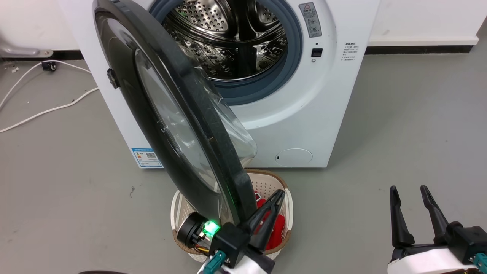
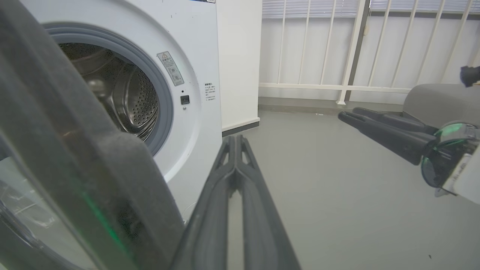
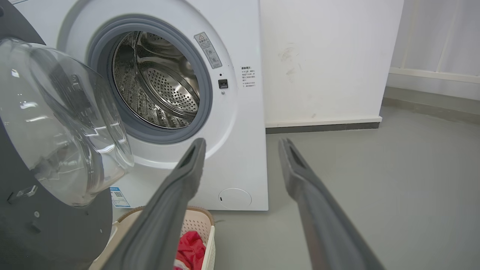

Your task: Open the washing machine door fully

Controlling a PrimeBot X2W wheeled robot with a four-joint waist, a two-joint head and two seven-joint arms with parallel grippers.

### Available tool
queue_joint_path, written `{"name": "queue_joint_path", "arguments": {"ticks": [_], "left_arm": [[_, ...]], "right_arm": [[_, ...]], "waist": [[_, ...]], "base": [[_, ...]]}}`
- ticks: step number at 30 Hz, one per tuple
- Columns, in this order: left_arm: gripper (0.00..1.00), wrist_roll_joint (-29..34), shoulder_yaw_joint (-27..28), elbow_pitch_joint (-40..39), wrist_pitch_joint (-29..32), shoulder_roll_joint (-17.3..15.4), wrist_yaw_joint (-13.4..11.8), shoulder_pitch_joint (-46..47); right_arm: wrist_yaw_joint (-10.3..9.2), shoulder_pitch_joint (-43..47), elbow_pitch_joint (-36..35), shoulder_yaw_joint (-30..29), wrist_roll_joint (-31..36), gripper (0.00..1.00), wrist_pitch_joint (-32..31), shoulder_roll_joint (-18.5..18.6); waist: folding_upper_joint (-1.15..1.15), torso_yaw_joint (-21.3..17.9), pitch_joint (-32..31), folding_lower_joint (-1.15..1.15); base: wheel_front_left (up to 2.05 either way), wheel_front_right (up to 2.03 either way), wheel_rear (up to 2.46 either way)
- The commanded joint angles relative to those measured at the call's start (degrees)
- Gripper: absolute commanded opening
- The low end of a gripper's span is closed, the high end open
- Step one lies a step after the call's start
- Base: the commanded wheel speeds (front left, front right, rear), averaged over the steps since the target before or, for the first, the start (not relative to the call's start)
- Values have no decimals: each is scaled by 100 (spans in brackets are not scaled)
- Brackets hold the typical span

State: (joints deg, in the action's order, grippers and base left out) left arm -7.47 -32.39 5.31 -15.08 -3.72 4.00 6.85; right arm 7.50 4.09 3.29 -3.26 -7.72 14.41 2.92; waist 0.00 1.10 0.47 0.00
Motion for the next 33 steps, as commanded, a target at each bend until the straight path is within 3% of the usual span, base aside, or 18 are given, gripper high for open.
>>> {"name": "queue_joint_path", "arguments": {"ticks": [1, 10, 21, 33], "left_arm": [[0, -75, 19, 152, -13, 23, -63, 118], [0, -325, 81, 732, -10, 65, -525, 401], [0, -274, 274, 498, -8, 6, -823, 78], [0, -223, 374, -206, 9, -286, -1064, -754]], "right_arm": [[-2, -59, 23, 19, -34, 100, 17, -9], [-2, -75, 87, 53, -97, 100, -27, -9], [-2, -36, 149, 118, -212, 100, -47, -9], [-2, 67, 182, 43, -257, 100, -64, -9]], "waist": [[0, -27, 16, 0], [0, -52, 58, 0], [0, 73, 43, 0], [0, 756, 19, 0]], "base": [[0, 0, 0], [0, 0, 0], [0, 0, 0], [0, 0, 0]]}}
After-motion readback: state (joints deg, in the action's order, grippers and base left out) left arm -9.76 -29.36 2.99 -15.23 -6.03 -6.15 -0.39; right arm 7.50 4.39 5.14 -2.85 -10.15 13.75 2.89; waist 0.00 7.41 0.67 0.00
